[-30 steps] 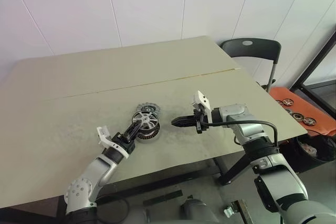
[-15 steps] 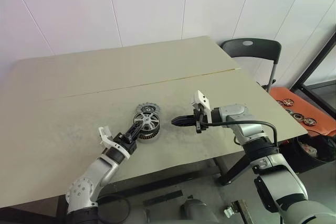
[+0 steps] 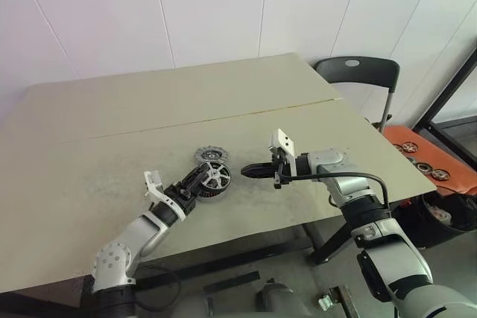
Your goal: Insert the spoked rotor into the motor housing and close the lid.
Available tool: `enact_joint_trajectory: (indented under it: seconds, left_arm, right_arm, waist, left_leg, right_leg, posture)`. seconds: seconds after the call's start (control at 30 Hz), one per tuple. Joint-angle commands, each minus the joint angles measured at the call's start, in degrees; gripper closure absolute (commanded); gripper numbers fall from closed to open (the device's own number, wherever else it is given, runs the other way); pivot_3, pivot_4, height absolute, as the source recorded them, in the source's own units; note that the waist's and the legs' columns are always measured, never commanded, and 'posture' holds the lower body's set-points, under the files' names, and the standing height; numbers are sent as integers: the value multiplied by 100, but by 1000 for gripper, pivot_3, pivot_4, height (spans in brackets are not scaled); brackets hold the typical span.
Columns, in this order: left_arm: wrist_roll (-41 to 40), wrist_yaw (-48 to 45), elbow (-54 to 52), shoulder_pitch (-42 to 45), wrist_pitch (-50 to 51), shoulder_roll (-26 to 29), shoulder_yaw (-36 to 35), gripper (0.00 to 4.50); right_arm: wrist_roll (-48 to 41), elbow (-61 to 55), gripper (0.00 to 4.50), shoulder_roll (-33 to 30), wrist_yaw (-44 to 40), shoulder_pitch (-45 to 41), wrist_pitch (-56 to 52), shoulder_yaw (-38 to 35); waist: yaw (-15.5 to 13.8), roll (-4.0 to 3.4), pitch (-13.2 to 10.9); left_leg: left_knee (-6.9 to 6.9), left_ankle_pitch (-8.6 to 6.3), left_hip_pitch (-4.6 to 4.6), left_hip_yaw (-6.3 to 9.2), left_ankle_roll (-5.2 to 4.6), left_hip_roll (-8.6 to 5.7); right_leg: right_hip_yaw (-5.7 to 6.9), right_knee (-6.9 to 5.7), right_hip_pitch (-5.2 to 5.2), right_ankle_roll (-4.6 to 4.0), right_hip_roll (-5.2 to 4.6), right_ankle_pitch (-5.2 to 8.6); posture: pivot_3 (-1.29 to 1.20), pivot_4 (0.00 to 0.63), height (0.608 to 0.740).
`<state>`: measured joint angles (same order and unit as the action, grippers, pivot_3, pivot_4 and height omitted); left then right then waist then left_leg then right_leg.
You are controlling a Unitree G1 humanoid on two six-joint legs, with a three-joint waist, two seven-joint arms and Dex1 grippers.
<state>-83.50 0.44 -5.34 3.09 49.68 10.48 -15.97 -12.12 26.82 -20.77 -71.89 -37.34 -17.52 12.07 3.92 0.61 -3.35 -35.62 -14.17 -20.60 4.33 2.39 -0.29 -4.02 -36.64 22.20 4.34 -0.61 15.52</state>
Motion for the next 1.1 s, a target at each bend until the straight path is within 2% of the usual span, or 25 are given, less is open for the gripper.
enact_joint_trajectory:
  seconds: [0.03, 0.27, 0.4, 0.57, 0.67, 0.83, 1.1]
  left_arm:
    - [319, 177, -287, 193, -25, 309, -69, 1465]
    - [525, 215, -408, 245, -111, 453, -178, 1465]
    - [927, 14, -537, 189, -232, 527, -97, 1465]
    - [1311, -298, -642, 260, -772, 395, -260, 1465]
    - [2001, -649, -853, 172, -1073, 684, -134, 1465]
    - [2824, -1011, -987, 111, -1573, 1002, -158, 1465]
    - [3136, -1193, -1121, -108, -1702, 758, -51, 1465]
  right_arm:
    - [-10, 14, 4500, 79, 8, -221, 148, -36]
    - [23, 51, 4500, 125, 6, -204, 194, -27]
    - [32, 15, 4500, 139, 15, -184, 177, -34]
    - [65, -1, 4500, 356, 269, -231, 155, -17]
    - [125, 38, 4500, 518, 399, -271, 220, 26]
    - [787, 590, 4500, 627, 902, -435, 795, 366]
    - [992, 1171, 4500, 758, 1320, -714, 1217, 246]
  waist:
    - [12, -1, -1]
    - [-21, -1, -1]
    - [-29, -1, -1]
    - [-13, -1, -1]
    - [-3, -1, -1]
    - [-5, -1, -1]
    - [-5, -1, -1]
  left_leg:
    - [5, 0, 0, -1, 0, 0]
    - [31, 1, -28, 2, 1, 0]
    - [30, 1, -35, 2, 1, -1]
    - [28, 1, -33, 1, 1, -1]
    - [30, 1, -33, 1, 1, 0]
    - [31, 2, -36, 0, 2, -1]
    - [30, 2, -44, 1, 2, -1]
  right_leg:
    - [-1, -1, 3, 0, 0, 0]
    - [-1, 4, 33, -7, -3, -22]
    - [0, 4, 39, -11, -3, -21]
    - [0, 4, 37, -20, -2, -16]
    - [0, 3, 39, -20, -1, -16]
    - [0, 5, 40, -20, -2, -17]
    - [0, 10, 43, -9, -5, -23]
  posture:
    - [0, 0, 740]
    - [0, 0, 740]
    - [0, 0, 740]
    - [0, 0, 740]
    - [0, 0, 740]
    - [0, 0, 740]
    - [0, 0, 740]
